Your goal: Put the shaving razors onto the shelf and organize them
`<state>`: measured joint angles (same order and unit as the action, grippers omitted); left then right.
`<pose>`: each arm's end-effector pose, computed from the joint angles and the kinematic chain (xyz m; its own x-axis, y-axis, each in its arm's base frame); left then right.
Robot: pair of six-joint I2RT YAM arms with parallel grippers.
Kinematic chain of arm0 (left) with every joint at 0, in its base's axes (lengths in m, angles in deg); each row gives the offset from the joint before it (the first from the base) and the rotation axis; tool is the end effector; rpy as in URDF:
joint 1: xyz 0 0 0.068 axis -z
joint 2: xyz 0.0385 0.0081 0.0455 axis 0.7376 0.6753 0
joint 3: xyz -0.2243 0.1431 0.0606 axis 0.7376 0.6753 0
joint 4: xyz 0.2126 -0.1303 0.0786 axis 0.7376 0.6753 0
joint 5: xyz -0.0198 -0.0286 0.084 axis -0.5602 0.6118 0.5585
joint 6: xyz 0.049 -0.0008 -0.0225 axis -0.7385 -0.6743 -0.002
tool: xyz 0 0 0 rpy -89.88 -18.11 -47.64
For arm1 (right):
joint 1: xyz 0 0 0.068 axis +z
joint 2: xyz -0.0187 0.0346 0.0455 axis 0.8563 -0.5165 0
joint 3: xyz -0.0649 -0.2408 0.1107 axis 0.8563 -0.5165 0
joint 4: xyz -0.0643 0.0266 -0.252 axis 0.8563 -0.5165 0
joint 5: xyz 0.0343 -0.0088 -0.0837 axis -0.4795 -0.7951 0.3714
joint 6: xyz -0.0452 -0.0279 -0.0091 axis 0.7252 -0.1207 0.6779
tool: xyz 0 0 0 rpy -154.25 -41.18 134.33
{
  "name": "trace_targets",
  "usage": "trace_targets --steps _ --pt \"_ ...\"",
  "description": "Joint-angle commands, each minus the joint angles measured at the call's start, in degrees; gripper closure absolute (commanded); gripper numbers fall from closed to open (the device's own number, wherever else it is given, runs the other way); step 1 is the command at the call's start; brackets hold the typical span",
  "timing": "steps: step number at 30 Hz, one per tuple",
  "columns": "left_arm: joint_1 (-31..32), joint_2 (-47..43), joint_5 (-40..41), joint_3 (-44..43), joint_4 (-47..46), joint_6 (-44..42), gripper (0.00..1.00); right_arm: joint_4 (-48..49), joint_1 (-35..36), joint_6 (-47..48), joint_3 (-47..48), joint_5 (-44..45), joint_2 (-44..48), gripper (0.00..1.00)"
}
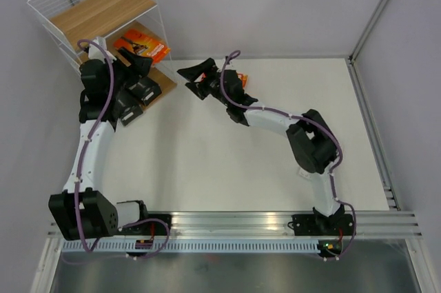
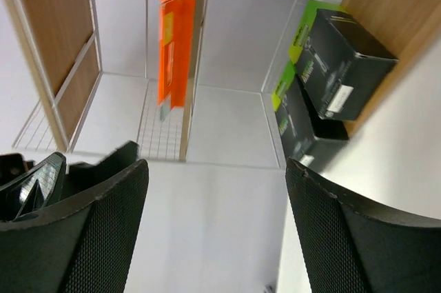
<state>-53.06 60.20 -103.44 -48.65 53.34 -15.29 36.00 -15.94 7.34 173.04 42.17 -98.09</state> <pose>0.3021 0.0208 0.3790 -0.2047 -0.6044 -0.7699 0.0182 0.7841 -0.6204 0.3754 0.3503 0.2582 -0.6820 0.7047 -0.1954 -0.1249 0.1509 0.9806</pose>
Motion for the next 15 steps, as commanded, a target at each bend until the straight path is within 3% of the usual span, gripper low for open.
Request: trace_targets --steps 1,4,7,9,10,12,15 --pt "0.09 -5.53 -12.48 -1.53 1.03 -13.37 0.2 1.51 -2.7 7.75 -8.25 -5.21 12.22 0.14" --pt "0.27 -5.1 -16.63 -4.15 3.05 -21.03 0.33 -2.28 -4.28 12.87 -15.03 -5.05 18.29 0.14" --pt "0.88 -2.65 -22.25 -8.45 6.55 -26.21 0.51 -6.06 -5.86 17.36 -20.66 -4.44 22.77 0.14" --pt "1.84 -1.23 -24.64 -10.57 8.84 -30.68 0.57 -8.7 -6.57 19.47 -22.87 -3.64 24.97 0.14" --pt "4.29 0.78 -22.21 -13.45 13.03 -32.88 0.64 -9.31 -7.18 20.52 -24.71 -3.73 25.59 0.14" --pt "8.33 3.94 -18.34 -17.76 19.01 -42.25 0.68 -11.16 -7.71 23.68 -25.6 -2.85 26.91 0.14" --pt "16.07 12.38 -4.9 -28.83 31.33 -51.5 0.76 -15.02 -8.33 27.2 -26.4 -1.8 28.05 0.14"
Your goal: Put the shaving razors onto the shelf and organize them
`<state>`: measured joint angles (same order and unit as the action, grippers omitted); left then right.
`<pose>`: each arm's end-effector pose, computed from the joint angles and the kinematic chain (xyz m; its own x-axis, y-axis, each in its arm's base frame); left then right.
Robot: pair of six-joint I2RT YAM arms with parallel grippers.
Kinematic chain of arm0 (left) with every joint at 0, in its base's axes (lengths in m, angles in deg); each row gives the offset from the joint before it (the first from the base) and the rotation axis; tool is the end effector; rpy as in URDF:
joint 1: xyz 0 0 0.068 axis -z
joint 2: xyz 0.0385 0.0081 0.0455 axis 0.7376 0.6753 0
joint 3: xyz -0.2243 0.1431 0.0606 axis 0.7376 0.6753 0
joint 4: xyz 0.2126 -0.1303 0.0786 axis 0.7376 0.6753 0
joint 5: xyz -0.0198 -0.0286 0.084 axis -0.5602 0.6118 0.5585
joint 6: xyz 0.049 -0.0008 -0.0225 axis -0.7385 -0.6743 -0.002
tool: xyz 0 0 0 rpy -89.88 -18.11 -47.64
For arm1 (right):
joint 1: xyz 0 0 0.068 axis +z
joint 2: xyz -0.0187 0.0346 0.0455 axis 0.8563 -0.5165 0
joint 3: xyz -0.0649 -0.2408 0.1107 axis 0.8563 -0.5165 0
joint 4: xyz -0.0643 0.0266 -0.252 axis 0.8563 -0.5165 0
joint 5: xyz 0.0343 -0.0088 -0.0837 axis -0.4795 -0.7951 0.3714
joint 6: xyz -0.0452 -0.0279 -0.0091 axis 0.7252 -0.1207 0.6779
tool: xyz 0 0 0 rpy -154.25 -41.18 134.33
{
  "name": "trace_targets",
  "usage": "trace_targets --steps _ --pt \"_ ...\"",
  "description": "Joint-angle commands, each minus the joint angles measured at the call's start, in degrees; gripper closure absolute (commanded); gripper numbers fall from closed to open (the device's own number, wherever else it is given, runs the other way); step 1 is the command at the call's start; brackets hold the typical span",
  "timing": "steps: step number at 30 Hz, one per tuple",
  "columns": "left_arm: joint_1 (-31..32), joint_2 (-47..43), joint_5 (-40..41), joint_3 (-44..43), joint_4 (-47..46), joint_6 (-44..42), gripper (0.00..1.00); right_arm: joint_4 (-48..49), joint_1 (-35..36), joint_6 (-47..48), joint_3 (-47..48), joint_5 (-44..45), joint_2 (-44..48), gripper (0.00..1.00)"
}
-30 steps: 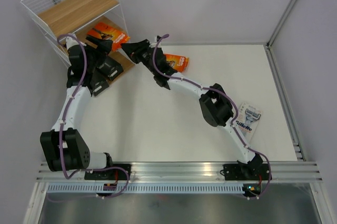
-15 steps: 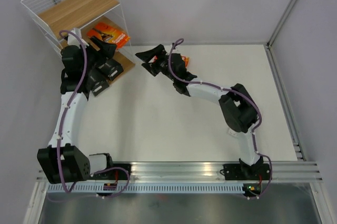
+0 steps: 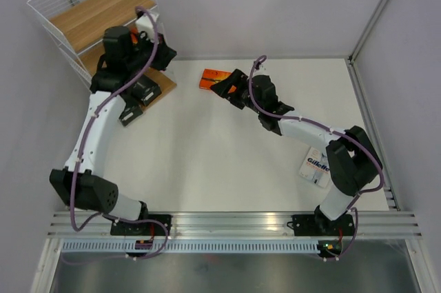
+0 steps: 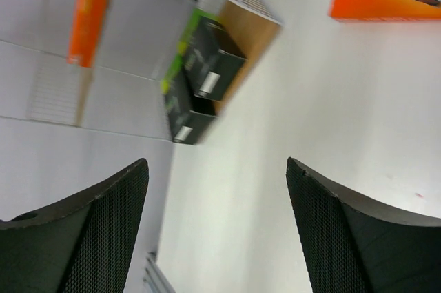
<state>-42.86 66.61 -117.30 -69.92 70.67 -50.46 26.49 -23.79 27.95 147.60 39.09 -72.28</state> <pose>0.3095 -0.0418 0.4450 -0.2101 -0.0077 -0.9777 0.5169 0.8479 -0.1177 0.3269 0.2328 0.2827 -0.6100 0.6065 -0.5100 -0.2124 0.4949 0.8426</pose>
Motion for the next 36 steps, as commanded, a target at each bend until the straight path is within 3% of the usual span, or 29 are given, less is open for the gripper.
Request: trace_targets --steps 1,3,12,30,33,36 --pt "8.49 7.91 14.99 -12.21 16.02 -17.76 0.84 -6.92 -1.01 7.39 -1.22 1.37 2.42 0.13" --pt "9.57 12.14 20.9 -15.92 19.46 -19.88 0.98 -8.51 -1.62 8.88 -1.92 2.42 3.29 0.13" --pt "9.84 19.88 34.64 -20.52 22.37 -25.6 0.97 -11.5 -3.82 11.35 -5.0 3.66 5.23 0.11" --pt "8.61 25.24 42.21 -20.86 16.75 -34.29 0.98 -8.34 -4.0 7.13 -4.91 0.15 -1.97 0.11" --pt "8.25 25.15 41.59 -20.51 16.66 -34.92 0.89 -8.25 -4.0 7.04 -4.65 0.14 -2.85 0.1" --pt "8.08 24.89 41.77 -20.34 16.75 -35.88 0.74 -8.16 -4.0 7.13 -3.95 -0.38 -3.73 0.1"
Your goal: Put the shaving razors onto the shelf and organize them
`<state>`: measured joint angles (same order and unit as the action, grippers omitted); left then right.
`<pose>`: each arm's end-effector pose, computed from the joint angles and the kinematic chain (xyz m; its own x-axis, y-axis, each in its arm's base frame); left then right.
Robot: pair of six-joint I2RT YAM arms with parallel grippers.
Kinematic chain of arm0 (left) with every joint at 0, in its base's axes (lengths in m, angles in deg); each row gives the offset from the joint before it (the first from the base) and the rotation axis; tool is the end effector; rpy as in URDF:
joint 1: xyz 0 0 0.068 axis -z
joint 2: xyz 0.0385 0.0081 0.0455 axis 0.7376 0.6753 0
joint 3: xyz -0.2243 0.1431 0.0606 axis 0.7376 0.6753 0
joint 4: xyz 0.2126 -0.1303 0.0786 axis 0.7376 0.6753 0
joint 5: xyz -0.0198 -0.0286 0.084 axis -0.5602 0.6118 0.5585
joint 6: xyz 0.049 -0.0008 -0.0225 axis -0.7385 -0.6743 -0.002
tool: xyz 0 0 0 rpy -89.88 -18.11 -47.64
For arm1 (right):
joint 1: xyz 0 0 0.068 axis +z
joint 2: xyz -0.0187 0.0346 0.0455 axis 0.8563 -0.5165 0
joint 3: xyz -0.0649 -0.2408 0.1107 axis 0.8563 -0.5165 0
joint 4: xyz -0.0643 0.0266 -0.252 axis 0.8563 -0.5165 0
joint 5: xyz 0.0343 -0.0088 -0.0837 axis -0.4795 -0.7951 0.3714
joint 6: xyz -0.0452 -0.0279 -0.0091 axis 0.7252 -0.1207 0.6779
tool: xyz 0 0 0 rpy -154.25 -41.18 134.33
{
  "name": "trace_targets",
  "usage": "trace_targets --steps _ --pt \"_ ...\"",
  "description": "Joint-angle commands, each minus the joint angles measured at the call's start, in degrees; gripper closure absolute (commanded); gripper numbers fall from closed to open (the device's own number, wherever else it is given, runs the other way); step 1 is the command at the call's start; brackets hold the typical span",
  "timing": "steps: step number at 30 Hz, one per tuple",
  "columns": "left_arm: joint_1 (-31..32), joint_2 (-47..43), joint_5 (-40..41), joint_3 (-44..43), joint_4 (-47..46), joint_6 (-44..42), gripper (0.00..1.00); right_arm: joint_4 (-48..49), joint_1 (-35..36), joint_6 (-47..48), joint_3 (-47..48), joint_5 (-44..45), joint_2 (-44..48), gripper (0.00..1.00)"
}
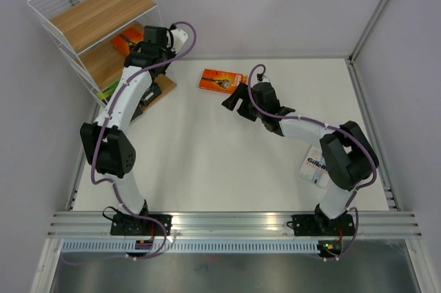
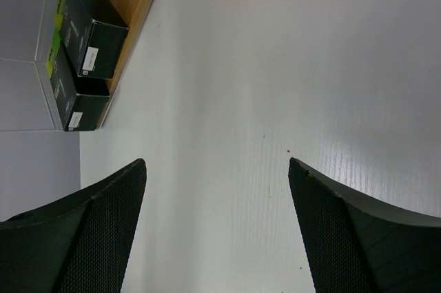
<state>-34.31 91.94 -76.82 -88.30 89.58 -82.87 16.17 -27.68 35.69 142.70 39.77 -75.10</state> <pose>0.4108 -0.0883 0.3659 -0.4808 0.6255 -0.6145 0.3422 0.7791 0.5252 0.3333 0.2044 0.2166 -0.6887 0.4817 -0.5420 -0.0485 0.7152 0.6972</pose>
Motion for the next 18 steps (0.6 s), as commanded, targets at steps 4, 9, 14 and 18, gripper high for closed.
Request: trace_targets --steps 4,9,14,18 --pt "-0.82 -0.18 1.46 -2.74 -2.6 -3.29 0.57 2.33 -0.11 -0.78 1.57 -1.76 -1.88 0.1" --pt "-1.7 0.61 0.94 -3.45 -2.69 -3.56 0.54 3.03 -0.11 -1.4 1.3 -2.03 -2.32 0.1" --pt "-2.4 0.44 -1.16 -2.93 -2.6 -3.38 0.53 3.47 -0.11 -2.01 1.74 -2.55 -3.46 0.1" --pt "-1.79 -2.02 -6.87 -1.43 -1.03 -1.19 0.5 3.91 -0.02 -2.45 1.48 -2.91 -3.73 0.1"
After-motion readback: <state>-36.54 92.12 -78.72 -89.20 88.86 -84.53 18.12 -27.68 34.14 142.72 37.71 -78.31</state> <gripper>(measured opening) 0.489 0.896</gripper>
